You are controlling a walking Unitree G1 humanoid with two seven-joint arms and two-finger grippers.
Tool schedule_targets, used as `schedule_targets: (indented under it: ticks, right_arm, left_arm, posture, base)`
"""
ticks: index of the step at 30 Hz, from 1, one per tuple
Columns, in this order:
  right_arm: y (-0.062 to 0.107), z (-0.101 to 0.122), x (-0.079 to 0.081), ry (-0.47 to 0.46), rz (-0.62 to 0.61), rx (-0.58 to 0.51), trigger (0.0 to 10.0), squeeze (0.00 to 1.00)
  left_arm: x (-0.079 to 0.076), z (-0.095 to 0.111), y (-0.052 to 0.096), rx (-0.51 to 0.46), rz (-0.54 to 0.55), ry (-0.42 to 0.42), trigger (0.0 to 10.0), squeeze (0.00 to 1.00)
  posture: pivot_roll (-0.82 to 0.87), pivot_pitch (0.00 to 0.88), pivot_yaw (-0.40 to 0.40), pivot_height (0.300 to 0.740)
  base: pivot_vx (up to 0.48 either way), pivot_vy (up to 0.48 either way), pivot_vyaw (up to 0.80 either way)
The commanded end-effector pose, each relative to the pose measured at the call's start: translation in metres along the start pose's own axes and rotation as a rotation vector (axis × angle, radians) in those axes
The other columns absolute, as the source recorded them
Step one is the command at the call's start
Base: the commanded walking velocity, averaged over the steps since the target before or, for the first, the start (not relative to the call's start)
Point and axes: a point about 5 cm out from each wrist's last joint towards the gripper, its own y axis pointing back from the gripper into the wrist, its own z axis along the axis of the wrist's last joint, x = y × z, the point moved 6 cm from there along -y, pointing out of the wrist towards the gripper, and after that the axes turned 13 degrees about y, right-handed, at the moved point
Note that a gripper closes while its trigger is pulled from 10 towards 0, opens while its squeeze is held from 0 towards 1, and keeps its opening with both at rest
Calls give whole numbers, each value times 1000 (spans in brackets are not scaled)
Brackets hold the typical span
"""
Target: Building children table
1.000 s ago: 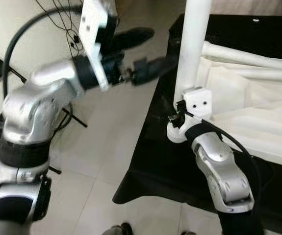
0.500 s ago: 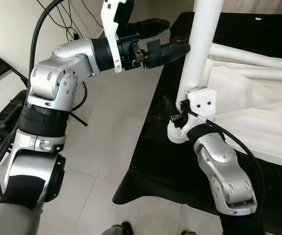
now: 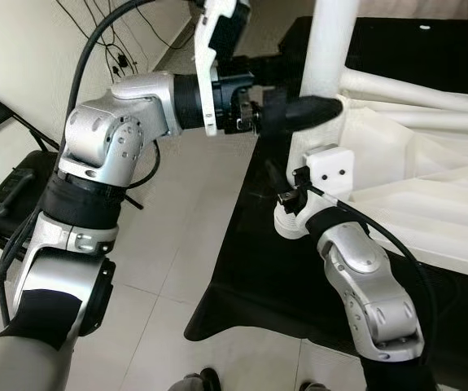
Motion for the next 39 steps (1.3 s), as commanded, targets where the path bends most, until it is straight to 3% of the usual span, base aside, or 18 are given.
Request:
schedule_targets:
  ticks: [1,5,9,22,23,24,26,39]
  right_arm:
    - [4,-40,32,-50,118,164,10000,0]
    - [4,-39,33,-54,121,159,10000,0]
    - [5,-32,37,-65,134,140,10000,0]
    - [7,-26,40,-75,142,123,10000,0]
    - [7,-26,40,-76,142,122,10000,0]
    - [7,-26,40,-76,142,122,10000,0]
    - [7,-25,40,-77,142,122,10000,0]
    - [3,-22,38,-79,141,108,10000,0]
  left_arm:
    - [-2,4,5,16,-1,-32,10000,0]
    - [2,7,5,0,27,-52,10000,0]
    - [23,6,-5,-38,139,-93,10000,0]
    - [34,-16,-38,-44,104,15,10000,0]
    - [34,-17,-41,-41,99,13,8863,0]
    - [34,-17,-41,-41,99,13,8863,0]
    - [33,-18,-44,-34,89,1,0,0]
    - [34,-12,-44,-19,87,-56,0,0]
  posture:
    - [-9,239,125,740]
    - [-9,238,125,740]
    - [-21,234,129,740]
    - [-28,245,137,740]
    - [-29,245,137,740]
    - [-29,245,137,740]
    - [-31,249,135,740]
    - [-26,250,129,740]
  base:
    - [0,0,0]
    - [0,0,0]
    - [0,0,0]
    - [0,0,0]
    - [0,0,0]
    - [0,0,0]
    - [0,0,0]
    - [0,0,0]
